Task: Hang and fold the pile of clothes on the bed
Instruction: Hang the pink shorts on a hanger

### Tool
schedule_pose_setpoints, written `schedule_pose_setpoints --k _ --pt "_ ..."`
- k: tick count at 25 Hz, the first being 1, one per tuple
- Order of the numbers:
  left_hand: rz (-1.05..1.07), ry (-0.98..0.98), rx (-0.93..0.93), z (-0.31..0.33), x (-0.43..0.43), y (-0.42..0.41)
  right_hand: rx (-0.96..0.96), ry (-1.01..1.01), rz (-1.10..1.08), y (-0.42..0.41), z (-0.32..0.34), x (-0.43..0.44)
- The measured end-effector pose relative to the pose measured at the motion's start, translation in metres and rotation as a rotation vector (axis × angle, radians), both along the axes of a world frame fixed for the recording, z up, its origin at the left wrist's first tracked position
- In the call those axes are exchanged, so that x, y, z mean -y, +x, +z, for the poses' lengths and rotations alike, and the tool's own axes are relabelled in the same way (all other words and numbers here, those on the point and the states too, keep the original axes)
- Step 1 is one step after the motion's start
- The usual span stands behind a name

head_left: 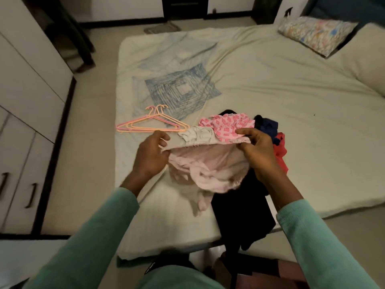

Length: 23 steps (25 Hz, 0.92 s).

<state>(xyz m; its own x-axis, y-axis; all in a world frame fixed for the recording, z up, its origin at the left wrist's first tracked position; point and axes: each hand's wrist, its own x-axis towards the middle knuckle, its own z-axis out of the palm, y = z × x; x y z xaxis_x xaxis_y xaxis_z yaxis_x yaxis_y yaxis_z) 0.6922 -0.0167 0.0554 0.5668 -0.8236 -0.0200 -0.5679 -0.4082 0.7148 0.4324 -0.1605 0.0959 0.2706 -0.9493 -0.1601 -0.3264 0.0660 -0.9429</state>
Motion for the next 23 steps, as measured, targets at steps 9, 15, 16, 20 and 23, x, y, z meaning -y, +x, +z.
schedule_pose_setpoints --k 9,15,16,20,23 --pt "0.475 -0.248 -0.853 0.090 -0.074 0.028 0.015 -0.108 0.019 -0.016 0.036 -0.034" --pt "0.583 -0.394 -0.716 0.147 -0.069 0.057 0.151 -0.360 0.589 0.002 0.093 -0.065" --pt "0.563 -0.394 -0.657 0.153 -0.068 0.065 0.123 -0.463 0.648 0.007 0.100 -0.072" --pt "0.275 -0.338 -0.284 0.173 -0.069 0.093 -0.515 -0.994 0.764 0.033 0.116 -0.091" --pt "0.038 -0.213 -0.057 0.185 -0.076 0.124 -0.746 -1.148 0.634 0.053 0.111 -0.083"
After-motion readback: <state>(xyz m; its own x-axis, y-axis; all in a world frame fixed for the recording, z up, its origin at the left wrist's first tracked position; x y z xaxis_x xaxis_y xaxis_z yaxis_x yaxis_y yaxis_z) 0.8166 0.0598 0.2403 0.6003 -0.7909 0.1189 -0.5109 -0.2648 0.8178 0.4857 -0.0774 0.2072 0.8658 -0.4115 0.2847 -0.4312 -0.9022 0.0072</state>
